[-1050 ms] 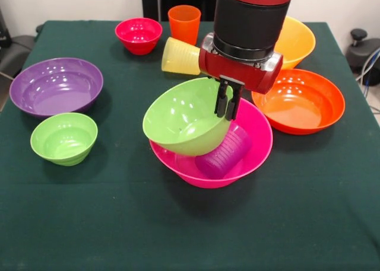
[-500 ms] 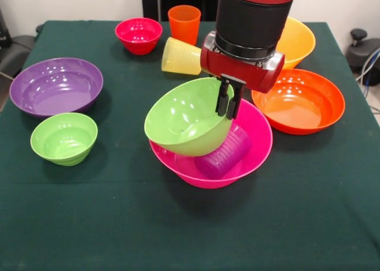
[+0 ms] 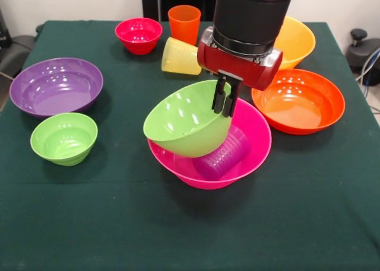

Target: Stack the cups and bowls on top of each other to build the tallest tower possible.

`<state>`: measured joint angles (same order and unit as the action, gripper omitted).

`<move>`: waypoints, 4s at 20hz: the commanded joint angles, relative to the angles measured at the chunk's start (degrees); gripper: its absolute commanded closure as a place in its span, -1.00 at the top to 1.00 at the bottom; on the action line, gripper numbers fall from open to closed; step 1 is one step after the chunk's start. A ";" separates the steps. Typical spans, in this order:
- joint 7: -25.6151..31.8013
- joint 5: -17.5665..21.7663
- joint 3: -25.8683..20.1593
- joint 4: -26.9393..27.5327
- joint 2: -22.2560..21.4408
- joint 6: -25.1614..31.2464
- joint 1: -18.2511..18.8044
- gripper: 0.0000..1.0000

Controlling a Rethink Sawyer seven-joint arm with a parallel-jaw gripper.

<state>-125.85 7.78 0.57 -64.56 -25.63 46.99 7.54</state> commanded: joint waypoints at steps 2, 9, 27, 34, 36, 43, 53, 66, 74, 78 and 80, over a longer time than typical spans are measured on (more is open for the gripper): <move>-4.97 -0.85 -0.93 2.70 0.47 6.73 -1.27 -1.00; -5.26 -1.95 0.52 5.13 1.32 9.30 -2.18 -1.00; -10.88 -5.19 2.47 4.91 4.71 2.42 -5.57 -1.00; -14.68 -8.52 5.34 6.44 5.72 5.01 -8.45 -1.00; -15.04 -9.37 6.08 6.48 6.12 4.35 -8.94 -1.00; -19.24 -12.51 9.04 7.97 8.13 3.41 -11.90 -1.00; -13.72 -12.55 9.89 6.92 8.32 -0.34 -10.40 -1.00; -7.92 -11.66 9.12 3.59 5.81 -3.31 -6.80 -1.00; -9.11 -12.21 8.66 2.14 4.99 -3.72 -6.64 -1.00; -9.20 -12.16 8.16 1.10 4.69 -4.85 -6.90 -1.00; -9.17 -12.08 8.05 0.69 4.60 -5.21 -6.96 -1.00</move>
<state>-131.88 -4.63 13.49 -58.25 -19.69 45.38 0.46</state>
